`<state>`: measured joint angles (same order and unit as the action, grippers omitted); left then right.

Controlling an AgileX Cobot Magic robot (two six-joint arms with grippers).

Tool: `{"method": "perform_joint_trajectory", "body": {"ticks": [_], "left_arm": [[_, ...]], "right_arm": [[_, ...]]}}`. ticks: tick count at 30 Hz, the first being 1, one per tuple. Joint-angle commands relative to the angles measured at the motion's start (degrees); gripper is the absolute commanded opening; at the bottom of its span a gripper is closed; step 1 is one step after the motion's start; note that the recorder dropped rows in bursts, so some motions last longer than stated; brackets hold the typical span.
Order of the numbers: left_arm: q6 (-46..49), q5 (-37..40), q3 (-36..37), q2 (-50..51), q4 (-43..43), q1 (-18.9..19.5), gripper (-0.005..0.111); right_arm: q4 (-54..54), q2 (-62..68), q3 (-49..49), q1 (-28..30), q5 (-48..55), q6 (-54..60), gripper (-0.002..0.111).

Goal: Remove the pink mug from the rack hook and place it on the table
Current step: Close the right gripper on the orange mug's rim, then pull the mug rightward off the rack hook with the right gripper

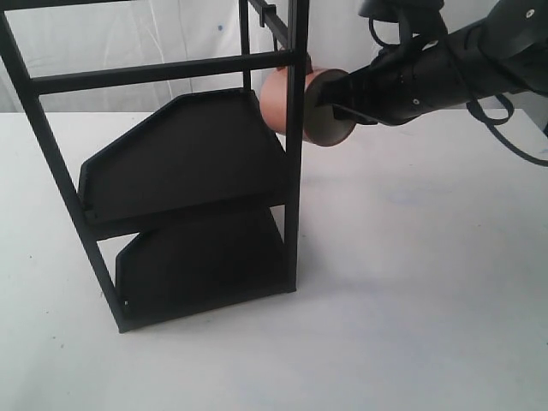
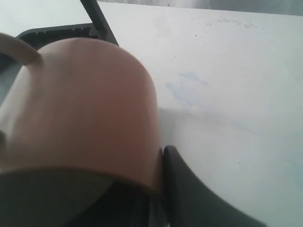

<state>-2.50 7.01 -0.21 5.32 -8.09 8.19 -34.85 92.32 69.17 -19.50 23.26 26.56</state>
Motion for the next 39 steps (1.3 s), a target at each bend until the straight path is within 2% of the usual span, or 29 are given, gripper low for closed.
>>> {"method": "perform_joint_trajectory", "body": {"ticks": [1, 28, 39], "left_arm": [[-0.05, 0.33, 0.21, -0.38, -0.42, -0.31, 0.0], [-0.05, 0.33, 0.21, -0.38, -0.42, -0.31, 0.0], [-0.05, 0.33, 0.21, -0.38, -0.42, -0.31, 0.0]], "right_arm": [[-0.49, -0.06, 0.22, -0.14, 1.27, -1.1, 0.0], [0.19, -4.36, 0.22, -0.14, -1.14, -0.94, 0.0], [3.97, -4.94, 0.09, 0.21, -0.87, -0.94, 0.0]]}}
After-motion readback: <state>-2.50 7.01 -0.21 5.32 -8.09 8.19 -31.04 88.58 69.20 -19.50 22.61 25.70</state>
